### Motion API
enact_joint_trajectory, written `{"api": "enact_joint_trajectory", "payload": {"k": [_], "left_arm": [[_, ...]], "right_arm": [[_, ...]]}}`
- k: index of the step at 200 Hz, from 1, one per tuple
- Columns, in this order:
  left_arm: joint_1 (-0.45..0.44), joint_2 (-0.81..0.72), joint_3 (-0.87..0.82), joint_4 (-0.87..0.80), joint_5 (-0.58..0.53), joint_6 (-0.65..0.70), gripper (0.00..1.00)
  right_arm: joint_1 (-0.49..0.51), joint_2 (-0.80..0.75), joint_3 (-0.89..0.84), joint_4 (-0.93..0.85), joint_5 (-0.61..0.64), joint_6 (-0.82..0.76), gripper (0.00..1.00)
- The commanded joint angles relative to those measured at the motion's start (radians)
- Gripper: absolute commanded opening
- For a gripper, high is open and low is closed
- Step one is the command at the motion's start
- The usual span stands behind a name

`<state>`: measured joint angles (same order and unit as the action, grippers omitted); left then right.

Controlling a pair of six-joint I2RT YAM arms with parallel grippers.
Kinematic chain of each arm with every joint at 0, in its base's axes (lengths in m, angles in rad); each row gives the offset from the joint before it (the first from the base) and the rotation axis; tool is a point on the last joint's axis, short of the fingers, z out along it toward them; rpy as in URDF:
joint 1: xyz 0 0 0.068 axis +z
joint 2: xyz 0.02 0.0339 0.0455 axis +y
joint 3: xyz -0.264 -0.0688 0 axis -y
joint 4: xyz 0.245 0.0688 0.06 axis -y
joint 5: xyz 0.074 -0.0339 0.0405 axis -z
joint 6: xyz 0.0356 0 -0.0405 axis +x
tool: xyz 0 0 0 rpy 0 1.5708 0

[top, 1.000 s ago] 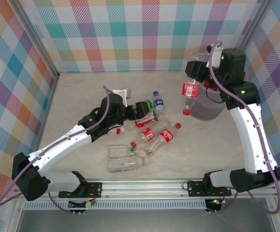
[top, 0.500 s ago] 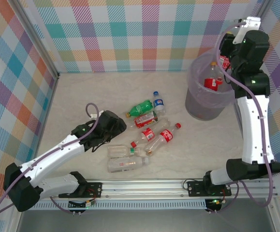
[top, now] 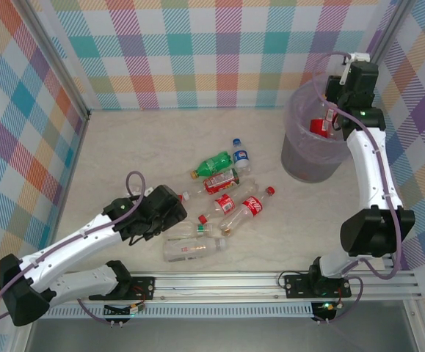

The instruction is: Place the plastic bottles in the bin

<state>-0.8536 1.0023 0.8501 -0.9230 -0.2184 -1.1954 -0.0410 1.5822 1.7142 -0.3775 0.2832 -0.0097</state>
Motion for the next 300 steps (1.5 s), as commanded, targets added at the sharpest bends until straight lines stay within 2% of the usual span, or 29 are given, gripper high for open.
{"api": "enact_joint_trajectory", "payload": {"k": [1, 22, 46, 73, 100, 126, 160, 193, 231, 266, 300], "left_arm": [[-0.01, -0.026, -0.051, -0.005, -0.017, -0.058, 0.93], [0.008, -0.004, -0.065, 0.086, -0.032, 0.009, 0.92], [0.085, 0.067, -0.057, 0.161, -0.007, 0.058, 0.93], [0.151, 0.1, -0.059, 0.233, -0.038, 0.079, 0.96], [0.229, 0.125, -0.071, 0.308, -0.048, 0.083, 0.99], [0.275, 0.182, -0.088, 0.411, -0.021, 0.072, 1.0], [0.289, 0.32, -0.056, 0.511, 0.022, 0.067, 0.96], [0.303, 0.465, 0.04, 0.528, 0.037, 0.083, 0.95], [0.307, 0.541, 0.078, 0.507, 0.004, 0.107, 0.94], [0.316, 0.56, 0.06, 0.503, -0.029, 0.082, 0.94], [0.333, 0.598, 0.032, 0.548, 0.013, 0.066, 0.94]], "right_arm": [[-0.02, 0.005, -0.033, 0.038, -0.036, 0.052, 0.33], [-0.032, 0.009, -0.067, 0.032, -0.051, 0.07, 0.36], [-0.042, 0.018, -0.065, -0.004, -0.083, 0.09, 0.43], [-0.047, 0.028, -0.012, -0.085, -0.115, 0.088, 0.59], [-0.052, 0.036, 0.074, -0.198, -0.141, 0.078, 0.82], [-0.055, 0.045, 0.202, -0.338, -0.168, 0.068, 0.93], [-0.056, 0.019, 0.322, -0.531, -0.295, 0.075, 0.96], [-0.056, -0.062, 0.312, -0.635, -0.514, 0.141, 0.96], [-0.055, -0.283, 0.052, -0.533, -0.68, 0.281, 0.95], [-0.055, -0.35, 0.021, -0.569, -0.831, 0.286, 0.94], [-0.055, -0.426, -0.076, -0.477, -0.932, 0.392, 0.94]]}}
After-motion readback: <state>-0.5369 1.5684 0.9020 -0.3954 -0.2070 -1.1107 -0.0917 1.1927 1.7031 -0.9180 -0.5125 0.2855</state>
